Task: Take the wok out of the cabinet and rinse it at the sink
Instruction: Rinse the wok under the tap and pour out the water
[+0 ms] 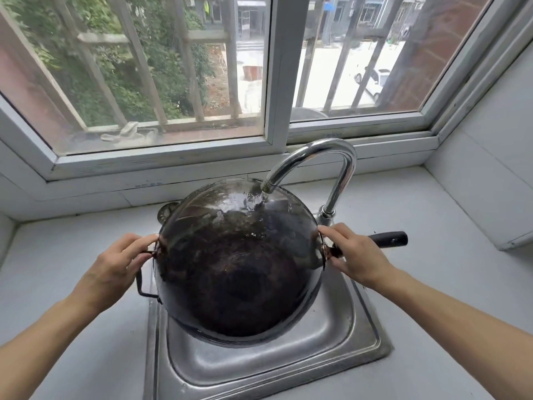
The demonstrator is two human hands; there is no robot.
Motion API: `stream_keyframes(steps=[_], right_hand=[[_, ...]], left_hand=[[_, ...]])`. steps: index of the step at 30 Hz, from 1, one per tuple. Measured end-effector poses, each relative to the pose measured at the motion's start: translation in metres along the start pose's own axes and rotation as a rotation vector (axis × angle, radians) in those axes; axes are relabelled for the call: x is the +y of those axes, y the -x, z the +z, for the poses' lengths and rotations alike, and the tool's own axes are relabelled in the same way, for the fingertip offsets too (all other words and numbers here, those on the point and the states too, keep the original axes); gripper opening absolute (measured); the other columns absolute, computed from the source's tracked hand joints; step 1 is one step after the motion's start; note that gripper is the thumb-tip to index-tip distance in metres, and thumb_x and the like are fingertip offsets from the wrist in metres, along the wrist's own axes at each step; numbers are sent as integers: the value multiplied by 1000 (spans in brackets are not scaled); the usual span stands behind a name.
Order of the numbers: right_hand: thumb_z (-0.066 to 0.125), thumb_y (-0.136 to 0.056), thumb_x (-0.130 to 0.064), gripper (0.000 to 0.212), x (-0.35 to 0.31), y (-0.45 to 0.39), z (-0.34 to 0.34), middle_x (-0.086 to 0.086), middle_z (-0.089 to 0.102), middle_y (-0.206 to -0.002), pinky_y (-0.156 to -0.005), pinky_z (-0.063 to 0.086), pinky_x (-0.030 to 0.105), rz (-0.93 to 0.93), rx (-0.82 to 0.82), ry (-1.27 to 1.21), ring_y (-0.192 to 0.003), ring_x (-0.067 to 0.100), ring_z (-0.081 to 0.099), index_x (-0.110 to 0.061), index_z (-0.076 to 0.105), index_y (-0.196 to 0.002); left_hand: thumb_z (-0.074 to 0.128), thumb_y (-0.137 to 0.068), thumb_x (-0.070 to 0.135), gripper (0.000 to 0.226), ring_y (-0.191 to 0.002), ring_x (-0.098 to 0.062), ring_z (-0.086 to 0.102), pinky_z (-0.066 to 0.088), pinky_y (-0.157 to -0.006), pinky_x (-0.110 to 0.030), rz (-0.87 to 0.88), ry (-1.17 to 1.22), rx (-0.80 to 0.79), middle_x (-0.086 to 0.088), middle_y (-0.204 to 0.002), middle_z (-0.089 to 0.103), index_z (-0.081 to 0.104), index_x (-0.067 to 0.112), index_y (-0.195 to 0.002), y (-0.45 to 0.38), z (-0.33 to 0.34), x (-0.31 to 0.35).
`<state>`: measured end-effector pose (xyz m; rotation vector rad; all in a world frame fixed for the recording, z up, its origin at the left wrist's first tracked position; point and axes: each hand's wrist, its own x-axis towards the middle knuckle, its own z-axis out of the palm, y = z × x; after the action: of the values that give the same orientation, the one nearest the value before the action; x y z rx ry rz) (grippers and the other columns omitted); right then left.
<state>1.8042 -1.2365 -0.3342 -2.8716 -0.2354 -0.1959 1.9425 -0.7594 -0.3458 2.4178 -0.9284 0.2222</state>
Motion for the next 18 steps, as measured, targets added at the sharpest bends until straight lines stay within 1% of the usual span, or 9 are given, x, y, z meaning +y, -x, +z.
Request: stream_keyframes(steps=[3, 5, 8, 11, 13, 16, 18], right_hand=[[77, -66, -5, 76, -4, -14, 2, 0, 58, -117, -53, 53, 38, -20, -6, 3, -66, 29, 63, -21, 48, -134], [77, -67, -6, 75, -6, -23, 4, 0, 57, -120, -56, 55, 40, -25, -12, -4, -70, 31, 64, -22, 48, -134], [75, -68, -8, 75, -8, -35, 8, 1, 57, -120, -58, 54, 41, -36, -28, -15, -71, 33, 64, -24, 46, -135], [73, -70, -8, 72, -10, -44, 10, 2, 57, -119, -60, 54, 42, -35, -46, -15, -70, 34, 63, -23, 48, -136], [72, -69, -8, 71, -10, -48, 12, 3, 57, -121, -62, 55, 42, -39, -52, -7, -72, 33, 63, -23, 48, -135], [74, -68, -6, 73, -10, -53, 13, 2, 58, -118, -61, 54, 39, -40, -46, -3, -71, 31, 63, -21, 50, -134], [74, -68, -6, 74, -8, -54, 13, 1, 58, -117, -61, 54, 38, -43, -45, -2, -70, 30, 63, -23, 48, -136]], left_hand=[[45, -95, 29, 40, -79, -18, 57, 42, -76, -20, -18, -18, -1, 4, -98, 53, 63, 7, -122, 5, -7, -4], [45, -95, 30, 40, -81, -17, 56, 40, -78, -16, -40, -18, 2, 3, -99, 54, 63, 7, -122, 8, -10, -7], [45, -94, 30, 40, -82, -15, 54, 39, -80, -14, -66, -20, -1, 4, -99, 54, 63, 7, -122, 10, -14, -12], [46, -94, 29, 40, -80, -15, 52, 38, -78, -14, -70, -28, -4, 6, -97, 51, 63, 7, -122, 11, -17, -15], [46, -94, 28, 39, -80, -16, 52, 39, -77, -15, -66, -28, -5, 8, -95, 50, 63, 8, -122, 11, -18, -16], [46, -93, 28, 39, -80, -17, 53, 44, -75, -26, -65, -32, 6, 7, -95, 51, 64, 7, -120, 8, -17, -17], [46, -93, 29, 39, -80, -16, 53, 45, -76, -27, -69, -32, 11, 3, -94, 53, 64, 6, -120, 6, -16, -15]])
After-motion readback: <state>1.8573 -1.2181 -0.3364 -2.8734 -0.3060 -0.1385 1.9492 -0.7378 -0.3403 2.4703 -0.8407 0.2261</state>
